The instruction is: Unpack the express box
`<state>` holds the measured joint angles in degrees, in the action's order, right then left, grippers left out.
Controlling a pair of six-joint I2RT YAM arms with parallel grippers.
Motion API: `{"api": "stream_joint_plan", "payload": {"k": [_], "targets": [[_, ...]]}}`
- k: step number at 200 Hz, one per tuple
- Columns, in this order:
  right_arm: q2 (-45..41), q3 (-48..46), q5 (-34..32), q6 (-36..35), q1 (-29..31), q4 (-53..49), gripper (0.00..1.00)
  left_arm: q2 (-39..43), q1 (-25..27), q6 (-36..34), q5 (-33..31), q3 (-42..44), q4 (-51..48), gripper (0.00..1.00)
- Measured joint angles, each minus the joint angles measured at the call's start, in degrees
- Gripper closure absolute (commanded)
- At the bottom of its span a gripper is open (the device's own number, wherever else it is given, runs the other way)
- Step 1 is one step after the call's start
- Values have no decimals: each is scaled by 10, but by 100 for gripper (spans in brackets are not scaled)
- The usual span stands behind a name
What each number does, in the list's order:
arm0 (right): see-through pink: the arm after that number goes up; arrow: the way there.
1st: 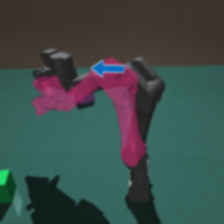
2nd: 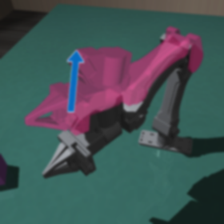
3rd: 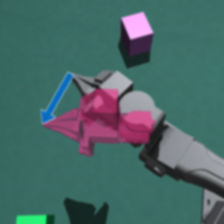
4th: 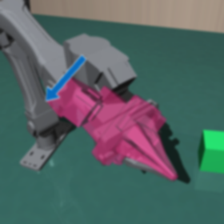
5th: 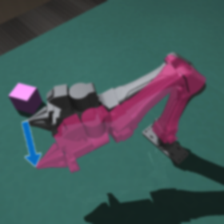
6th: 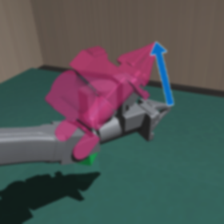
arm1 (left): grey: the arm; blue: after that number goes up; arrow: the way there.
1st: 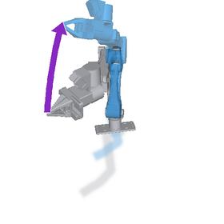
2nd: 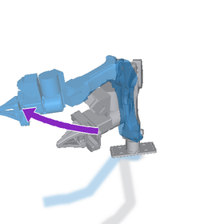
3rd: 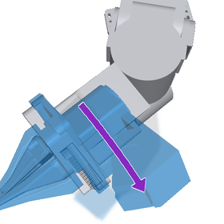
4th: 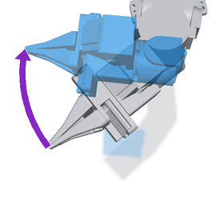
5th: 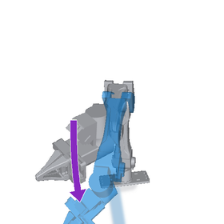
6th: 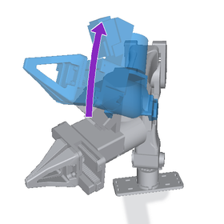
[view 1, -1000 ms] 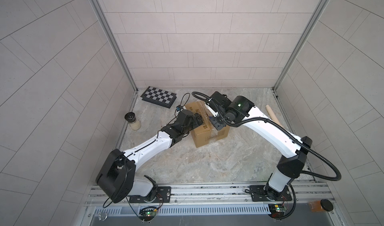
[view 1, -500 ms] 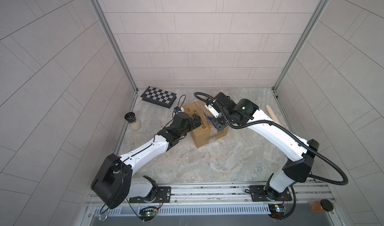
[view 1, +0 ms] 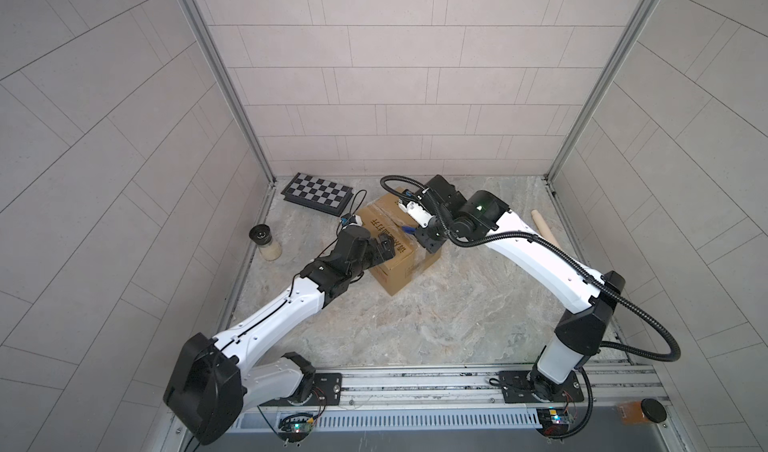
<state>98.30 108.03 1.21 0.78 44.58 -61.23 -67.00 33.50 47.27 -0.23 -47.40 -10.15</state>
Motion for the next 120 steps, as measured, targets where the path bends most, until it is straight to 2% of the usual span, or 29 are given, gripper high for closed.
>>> {"api": "stream_joint_plan", "payload": {"k": [68,120], "targets": [[15,17,24,-23,3,13,100,-14,-29,-18,-37,-22,-53,0],[23,22,-13,-10,17,5,100,-57,-32,4,-64,-50,-67,0]]}}
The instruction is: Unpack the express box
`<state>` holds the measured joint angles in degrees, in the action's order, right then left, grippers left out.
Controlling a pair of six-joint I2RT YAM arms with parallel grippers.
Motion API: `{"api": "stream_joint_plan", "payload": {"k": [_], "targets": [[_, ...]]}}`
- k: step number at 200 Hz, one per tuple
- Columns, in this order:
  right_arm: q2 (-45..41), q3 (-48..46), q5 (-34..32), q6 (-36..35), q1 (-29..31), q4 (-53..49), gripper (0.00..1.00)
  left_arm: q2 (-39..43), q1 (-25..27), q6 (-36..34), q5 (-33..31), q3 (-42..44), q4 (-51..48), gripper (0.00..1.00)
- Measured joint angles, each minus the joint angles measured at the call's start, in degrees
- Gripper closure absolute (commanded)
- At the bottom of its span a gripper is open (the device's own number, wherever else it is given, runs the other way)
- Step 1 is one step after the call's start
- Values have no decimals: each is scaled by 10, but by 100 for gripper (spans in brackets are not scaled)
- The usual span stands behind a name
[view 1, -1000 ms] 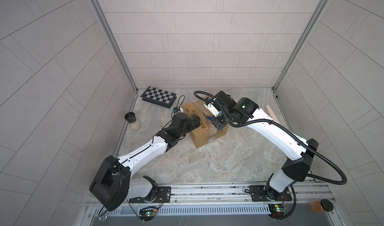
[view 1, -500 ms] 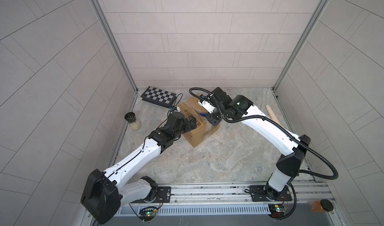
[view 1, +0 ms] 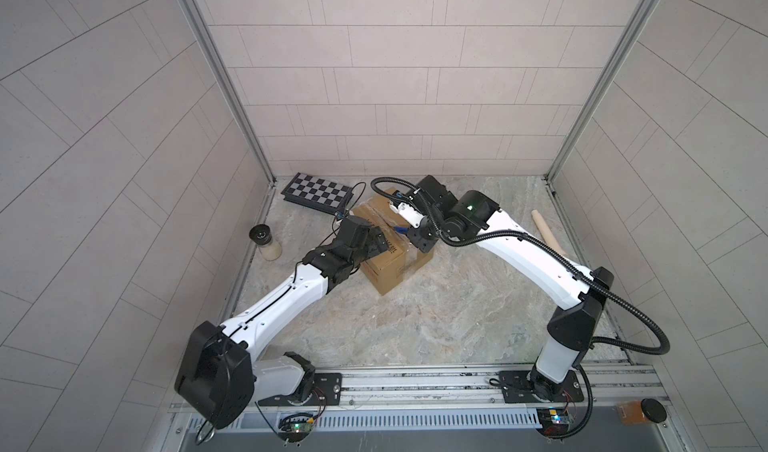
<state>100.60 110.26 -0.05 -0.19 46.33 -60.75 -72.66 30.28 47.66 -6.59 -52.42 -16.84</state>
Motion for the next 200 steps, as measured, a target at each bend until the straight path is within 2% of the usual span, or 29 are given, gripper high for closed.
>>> {"api": "stream_joint_plan", "payload": {"k": [73,200], "targets": [[-1,2,-47,43,23,-19,100,-10,0,27,-8,-4,1,0],[-21,-16,-47,93,24,-25,100,-22,0,42,-2,-4,22,0]]}}
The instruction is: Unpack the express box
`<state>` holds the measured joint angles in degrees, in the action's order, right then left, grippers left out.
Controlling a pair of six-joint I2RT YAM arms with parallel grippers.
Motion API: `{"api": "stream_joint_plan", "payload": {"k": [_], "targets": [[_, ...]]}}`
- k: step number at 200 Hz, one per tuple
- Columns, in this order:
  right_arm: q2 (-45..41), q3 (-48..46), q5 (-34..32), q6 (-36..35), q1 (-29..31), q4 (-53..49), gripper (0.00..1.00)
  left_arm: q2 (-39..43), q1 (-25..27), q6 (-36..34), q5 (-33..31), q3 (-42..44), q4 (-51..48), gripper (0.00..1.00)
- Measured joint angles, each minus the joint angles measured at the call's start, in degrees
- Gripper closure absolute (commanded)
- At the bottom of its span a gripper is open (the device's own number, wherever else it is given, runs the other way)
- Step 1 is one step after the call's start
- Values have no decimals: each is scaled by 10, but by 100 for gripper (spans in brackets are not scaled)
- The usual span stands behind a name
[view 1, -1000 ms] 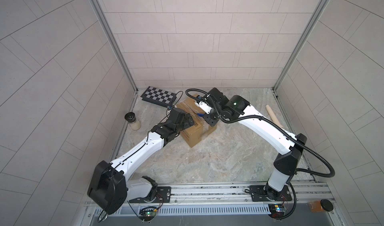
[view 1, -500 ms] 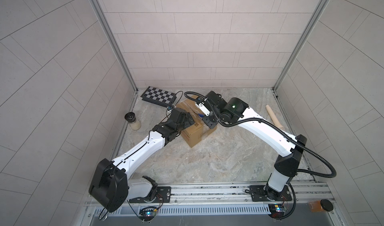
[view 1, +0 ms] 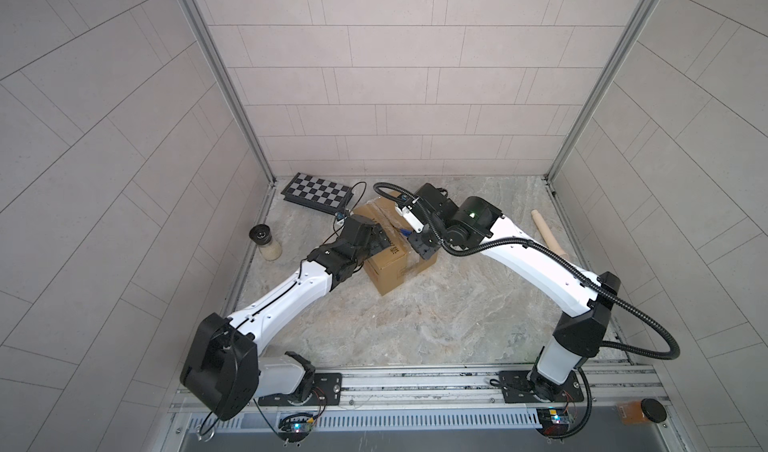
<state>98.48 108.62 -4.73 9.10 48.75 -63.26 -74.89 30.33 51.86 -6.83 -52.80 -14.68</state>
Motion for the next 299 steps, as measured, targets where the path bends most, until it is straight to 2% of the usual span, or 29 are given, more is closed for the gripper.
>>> {"api": "stream_joint_plan", "payload": {"k": [54,120,239,299], "targets": [[44,28,-1,4,-1,6,100,0,-1,3,10,10,17,0],[42,41,-18,4,0,-13,100,-12,0,17,10,15,41,1],[-52,69,-49,15,1,-78,100,-23,0,22,16,15,57,1],[-61,27,-32,33,9,-75,100,-23,0,22,16,15,57,1]]}}
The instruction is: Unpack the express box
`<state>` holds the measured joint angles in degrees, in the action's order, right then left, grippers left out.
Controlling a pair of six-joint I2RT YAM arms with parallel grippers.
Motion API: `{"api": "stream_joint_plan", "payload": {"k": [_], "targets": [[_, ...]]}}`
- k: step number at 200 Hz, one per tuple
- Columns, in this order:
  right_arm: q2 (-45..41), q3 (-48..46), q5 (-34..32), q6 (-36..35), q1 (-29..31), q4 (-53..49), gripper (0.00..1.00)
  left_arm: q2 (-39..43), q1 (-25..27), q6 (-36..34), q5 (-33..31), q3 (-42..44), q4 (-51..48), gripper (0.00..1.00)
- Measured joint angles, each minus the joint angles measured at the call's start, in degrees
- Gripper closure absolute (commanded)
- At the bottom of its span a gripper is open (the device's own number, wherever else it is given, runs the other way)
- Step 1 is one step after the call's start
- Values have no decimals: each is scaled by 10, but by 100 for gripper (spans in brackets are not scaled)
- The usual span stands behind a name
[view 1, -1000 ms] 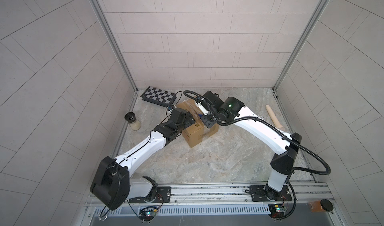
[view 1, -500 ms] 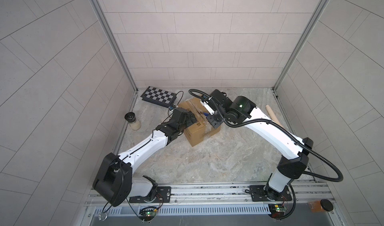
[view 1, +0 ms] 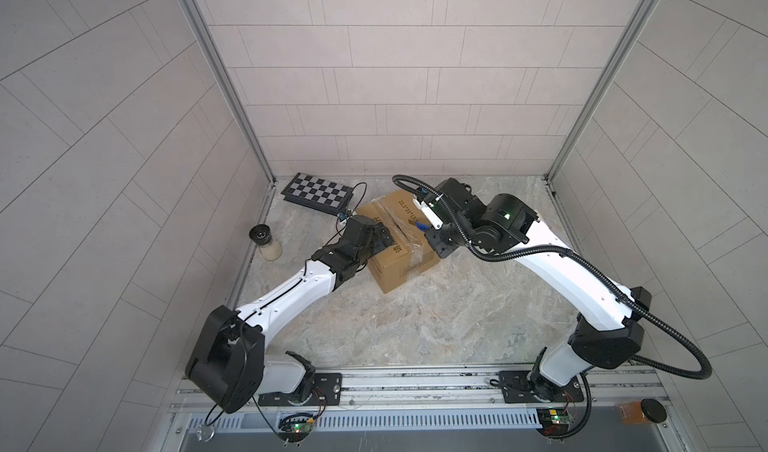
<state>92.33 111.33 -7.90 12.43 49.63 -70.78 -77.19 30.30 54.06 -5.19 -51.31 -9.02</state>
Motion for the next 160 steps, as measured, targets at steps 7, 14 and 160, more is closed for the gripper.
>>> {"api": "stream_joint_plan", "payload": {"k": [7,14,160], "targets": [[0,-5,3,2,2,1,100,0,0,0,0,0,0,1],[0,-9,6,3,5,3,100,0,0,0,0,0,0,1],[9,-56,6,13,11,42,100,-1,0,2,1,0,0,1]]}}
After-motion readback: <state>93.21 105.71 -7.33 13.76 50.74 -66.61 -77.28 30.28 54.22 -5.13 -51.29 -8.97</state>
